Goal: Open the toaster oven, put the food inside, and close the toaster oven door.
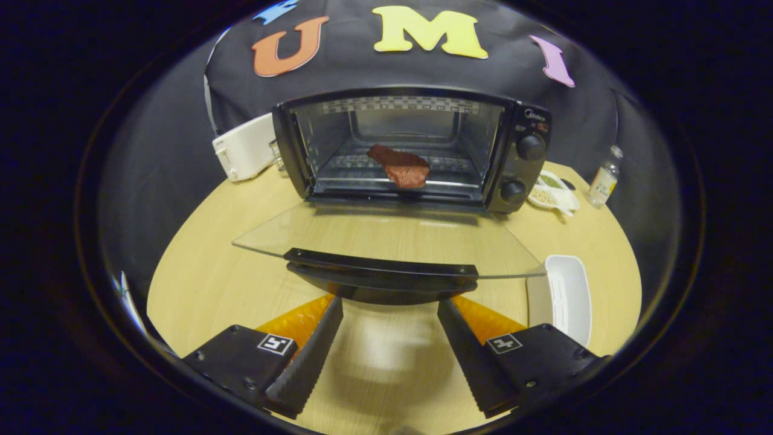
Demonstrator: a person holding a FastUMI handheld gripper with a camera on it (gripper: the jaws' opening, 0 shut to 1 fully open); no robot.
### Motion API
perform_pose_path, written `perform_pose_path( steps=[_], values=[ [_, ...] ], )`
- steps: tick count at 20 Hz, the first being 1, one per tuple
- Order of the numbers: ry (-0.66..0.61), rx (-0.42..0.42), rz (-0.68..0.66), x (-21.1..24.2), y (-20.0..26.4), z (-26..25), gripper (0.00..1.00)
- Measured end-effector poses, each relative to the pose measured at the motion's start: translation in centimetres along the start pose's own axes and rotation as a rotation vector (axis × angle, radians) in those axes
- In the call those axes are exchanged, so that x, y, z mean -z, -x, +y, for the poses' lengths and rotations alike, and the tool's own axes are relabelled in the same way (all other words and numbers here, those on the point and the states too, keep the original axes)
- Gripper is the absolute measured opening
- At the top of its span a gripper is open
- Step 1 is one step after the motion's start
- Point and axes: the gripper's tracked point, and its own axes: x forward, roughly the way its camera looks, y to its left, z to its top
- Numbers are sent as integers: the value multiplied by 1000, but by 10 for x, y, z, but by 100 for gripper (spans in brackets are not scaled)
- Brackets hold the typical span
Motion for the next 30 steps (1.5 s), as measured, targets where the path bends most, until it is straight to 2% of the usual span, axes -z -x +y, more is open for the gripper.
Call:
perform_pose_path(
  steps=[11,20,22,25,30],
  values=[
    [4,-9,-175,-114,8,1,100],
    [-6,-9,-205,-119,37,-8,100],
    [-43,-18,-238,-127,58,-12,100],
    [-56,19,-323,-148,104,-38,100],
    [-97,118,-498,-192,200,-101,100]
  ],
)
